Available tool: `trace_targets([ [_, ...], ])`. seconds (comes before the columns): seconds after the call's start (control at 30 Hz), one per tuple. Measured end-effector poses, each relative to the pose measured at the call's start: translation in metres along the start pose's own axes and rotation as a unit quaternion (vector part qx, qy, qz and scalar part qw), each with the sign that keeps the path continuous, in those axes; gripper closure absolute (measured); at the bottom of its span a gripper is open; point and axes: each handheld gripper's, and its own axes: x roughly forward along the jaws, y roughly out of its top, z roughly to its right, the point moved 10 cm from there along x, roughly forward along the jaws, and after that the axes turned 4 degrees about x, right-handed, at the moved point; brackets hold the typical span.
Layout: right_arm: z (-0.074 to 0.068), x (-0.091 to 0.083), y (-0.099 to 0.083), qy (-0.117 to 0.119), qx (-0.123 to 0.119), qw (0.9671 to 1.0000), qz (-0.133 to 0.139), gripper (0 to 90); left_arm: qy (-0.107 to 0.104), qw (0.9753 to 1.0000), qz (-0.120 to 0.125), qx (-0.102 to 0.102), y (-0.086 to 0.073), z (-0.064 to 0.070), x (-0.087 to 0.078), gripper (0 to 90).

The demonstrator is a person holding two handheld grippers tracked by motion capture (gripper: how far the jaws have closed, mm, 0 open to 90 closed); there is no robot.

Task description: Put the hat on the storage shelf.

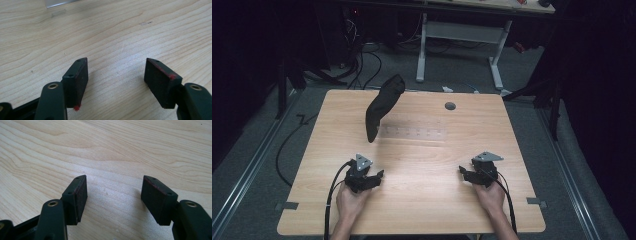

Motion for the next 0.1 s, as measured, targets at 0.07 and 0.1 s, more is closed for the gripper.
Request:
trace_targets([
  [0.07, 0.0, 0.0, 0.0, 0.0, 0.0, 1.0, 0.0, 38.1, 0.0, 1.0, 0.0, -0.001, -0.0002, 0.0002, -0.0002, 35.6],
  [0.1, 0.0, 0.0, 0.0, 0.0, 0.0, 1.0, 0.0, 38.1, 0.0, 1.0, 0.0, -0.001, -0.0002, 0.0003, -0.0002, 35.3],
])
